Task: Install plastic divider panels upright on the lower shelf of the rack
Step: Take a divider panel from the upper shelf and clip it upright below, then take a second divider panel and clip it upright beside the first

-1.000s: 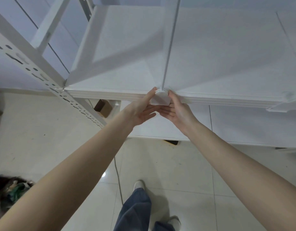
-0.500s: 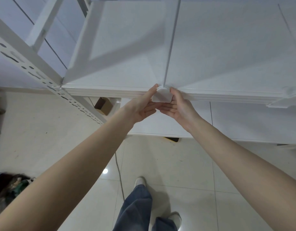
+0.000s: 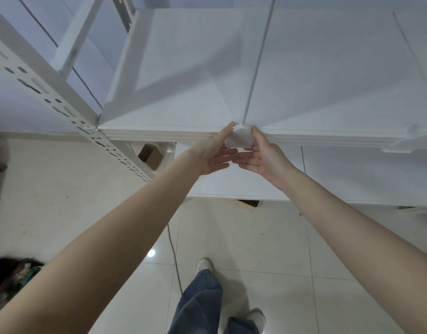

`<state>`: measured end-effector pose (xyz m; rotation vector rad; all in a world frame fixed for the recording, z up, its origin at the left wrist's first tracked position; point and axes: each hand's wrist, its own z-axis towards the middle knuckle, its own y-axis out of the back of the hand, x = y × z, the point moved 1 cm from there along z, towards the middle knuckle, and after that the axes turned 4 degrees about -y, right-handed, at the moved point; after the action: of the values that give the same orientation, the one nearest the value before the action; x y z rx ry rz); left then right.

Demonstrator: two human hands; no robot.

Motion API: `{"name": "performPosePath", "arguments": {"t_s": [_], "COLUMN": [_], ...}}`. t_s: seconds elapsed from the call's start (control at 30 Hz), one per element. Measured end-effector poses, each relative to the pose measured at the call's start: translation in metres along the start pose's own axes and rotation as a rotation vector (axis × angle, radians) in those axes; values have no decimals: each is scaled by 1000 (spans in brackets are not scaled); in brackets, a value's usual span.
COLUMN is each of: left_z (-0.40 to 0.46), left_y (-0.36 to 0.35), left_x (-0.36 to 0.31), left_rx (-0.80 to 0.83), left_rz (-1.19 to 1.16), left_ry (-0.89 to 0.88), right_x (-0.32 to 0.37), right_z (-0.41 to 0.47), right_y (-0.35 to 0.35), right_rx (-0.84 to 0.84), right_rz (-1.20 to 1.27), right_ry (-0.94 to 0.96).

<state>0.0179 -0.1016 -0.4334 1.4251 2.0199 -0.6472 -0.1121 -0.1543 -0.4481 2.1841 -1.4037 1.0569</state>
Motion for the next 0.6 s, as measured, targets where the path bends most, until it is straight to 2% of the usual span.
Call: {"name": "performPosePath", "arguments": {"t_s": [0.13, 0.33, 0.6], "left_z": [-21, -79, -211], "left_y": [-8, -2, -19], "left_x": [-4, -31, -102], "left_rx": [-95, -148, -141], "left_rz": [27, -23, 26], "left_ry": [-55, -137, -457], "right_x": [14, 54, 129], "right_z": [-17, -68, -192], "right_y": [3, 10, 9], "right_rx": [-14, -29, 13], "right_rz": [-140, -112, -176], "right_ry": [-27, 56, 357]}}
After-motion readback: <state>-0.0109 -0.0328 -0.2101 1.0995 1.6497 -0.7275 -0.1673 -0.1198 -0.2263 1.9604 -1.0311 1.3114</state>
